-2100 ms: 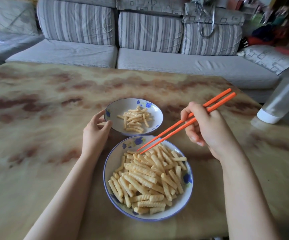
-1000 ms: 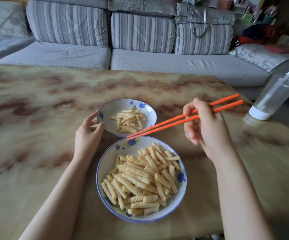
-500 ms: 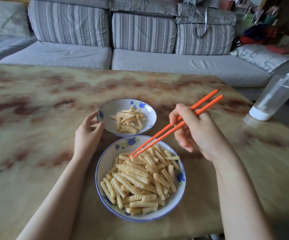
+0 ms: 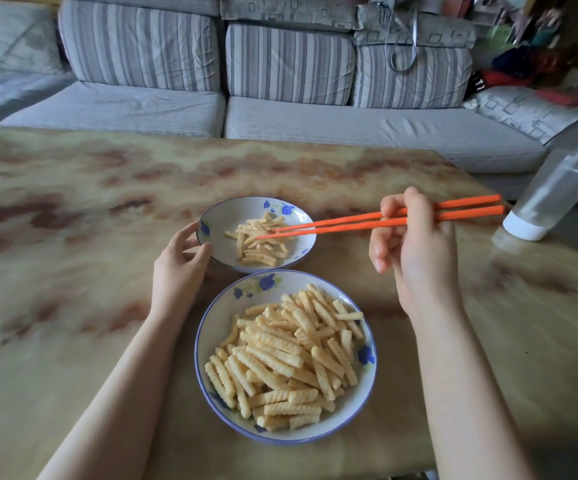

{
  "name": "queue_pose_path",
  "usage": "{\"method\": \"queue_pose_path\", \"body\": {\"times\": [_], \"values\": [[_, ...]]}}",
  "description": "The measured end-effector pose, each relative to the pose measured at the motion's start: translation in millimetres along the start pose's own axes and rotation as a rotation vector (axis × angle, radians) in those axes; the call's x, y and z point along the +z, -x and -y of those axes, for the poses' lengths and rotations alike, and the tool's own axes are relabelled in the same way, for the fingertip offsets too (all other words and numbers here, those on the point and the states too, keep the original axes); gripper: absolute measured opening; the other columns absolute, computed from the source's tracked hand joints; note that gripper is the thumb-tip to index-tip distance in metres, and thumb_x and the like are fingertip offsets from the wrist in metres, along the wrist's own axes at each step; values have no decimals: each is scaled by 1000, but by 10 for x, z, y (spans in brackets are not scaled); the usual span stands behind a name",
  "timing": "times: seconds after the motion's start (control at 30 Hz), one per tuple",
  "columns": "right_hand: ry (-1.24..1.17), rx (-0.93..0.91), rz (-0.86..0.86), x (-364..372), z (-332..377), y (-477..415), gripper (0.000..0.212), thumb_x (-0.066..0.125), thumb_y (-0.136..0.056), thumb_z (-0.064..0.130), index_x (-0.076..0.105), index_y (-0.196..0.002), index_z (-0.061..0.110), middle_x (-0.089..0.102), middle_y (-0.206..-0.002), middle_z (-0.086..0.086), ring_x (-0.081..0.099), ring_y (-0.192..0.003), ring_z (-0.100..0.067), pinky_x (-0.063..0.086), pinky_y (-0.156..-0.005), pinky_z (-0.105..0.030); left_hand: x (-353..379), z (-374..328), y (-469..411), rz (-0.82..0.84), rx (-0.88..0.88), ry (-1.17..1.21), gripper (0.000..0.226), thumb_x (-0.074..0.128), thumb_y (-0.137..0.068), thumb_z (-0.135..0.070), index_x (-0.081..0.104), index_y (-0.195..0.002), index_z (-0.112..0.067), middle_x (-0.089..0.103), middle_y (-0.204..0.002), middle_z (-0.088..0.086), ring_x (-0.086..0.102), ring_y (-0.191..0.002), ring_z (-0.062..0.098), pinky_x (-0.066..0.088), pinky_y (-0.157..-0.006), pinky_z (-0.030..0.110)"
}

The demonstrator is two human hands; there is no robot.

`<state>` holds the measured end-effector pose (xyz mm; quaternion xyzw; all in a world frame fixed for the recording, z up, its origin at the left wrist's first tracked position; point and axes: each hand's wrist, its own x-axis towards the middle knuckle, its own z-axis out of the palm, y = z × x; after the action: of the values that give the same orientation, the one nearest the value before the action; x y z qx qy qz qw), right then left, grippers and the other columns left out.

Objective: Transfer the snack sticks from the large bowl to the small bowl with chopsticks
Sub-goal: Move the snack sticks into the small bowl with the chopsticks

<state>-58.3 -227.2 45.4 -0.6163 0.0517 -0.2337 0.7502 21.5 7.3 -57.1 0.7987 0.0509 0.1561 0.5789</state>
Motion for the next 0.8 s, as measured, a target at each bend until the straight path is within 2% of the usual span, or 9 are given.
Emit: {"method": "queue_pose_path", "body": {"times": [0.1, 0.23, 0.4, 0.5, 0.6, 0.8], "values": [[23, -23, -52, 81, -130, -16, 40, 34, -102, 22, 49, -66, 11, 43, -35, -3, 37, -29, -19, 26, -34, -19, -2, -11, 8, -5, 0, 1, 40, 57, -91, -16, 58, -130, -25, 65, -97, -5, 58, -51, -10, 41, -52, 1], [93, -17, -16, 165, -284, -12, 41, 34, -103, 23, 50, -67, 11, 45, -36, -3, 38, -30, -19, 29, -35, -19, -3, -10, 8, -9, 4, 0, 39, 58, -91, -17, 58, -129, -25, 66, -100, -4, 59, -53, -9, 41, -53, 1], [121, -47, 7, 137, -247, -19, 41, 34, -103, 25, 51, -68, 12, 46, -37, -4, 38, -31, -21, 27, -36, -20, 0, -1, 4, -4, 0, 5, 41, 58, -91, -17, 58, -131, -25, 67, -100, -3, 63, -64, 7, 42, -54, 2], [109, -54, 55, 55, -130, -26, 42, 33, -103, 23, 51, -67, 12, 45, -36, -4, 35, -29, -20, 24, -36, -17, -2, -7, 3, -6, 1, 2, 40, 58, -91, -16, 58, -130, -25, 67, -100, -4, 61, -56, -1, 41, -53, 2], [143, -14, 190, -45, -10, -12, 42, 32, -103, 23, 51, -67, 12, 42, -35, -6, 31, -28, -19, 21, -37, -19, 3, -17, 7, -10, -1, -3, 40, 58, -91, -15, 58, -130, -24, 65, -99, -4, 58, -54, -12, 40, -53, 1], [329, 27, 327, -117, 75, 43, 42, 33, -103, 26, 52, -70, 10, 38, -36, -6, 27, -31, -20, 22, -35, -19, -4, -14, 11, -7, 5, -7, 40, 58, -91, -16, 58, -130, -23, 66, -98, -3, 57, -56, -15, 39, -56, 0]]}}
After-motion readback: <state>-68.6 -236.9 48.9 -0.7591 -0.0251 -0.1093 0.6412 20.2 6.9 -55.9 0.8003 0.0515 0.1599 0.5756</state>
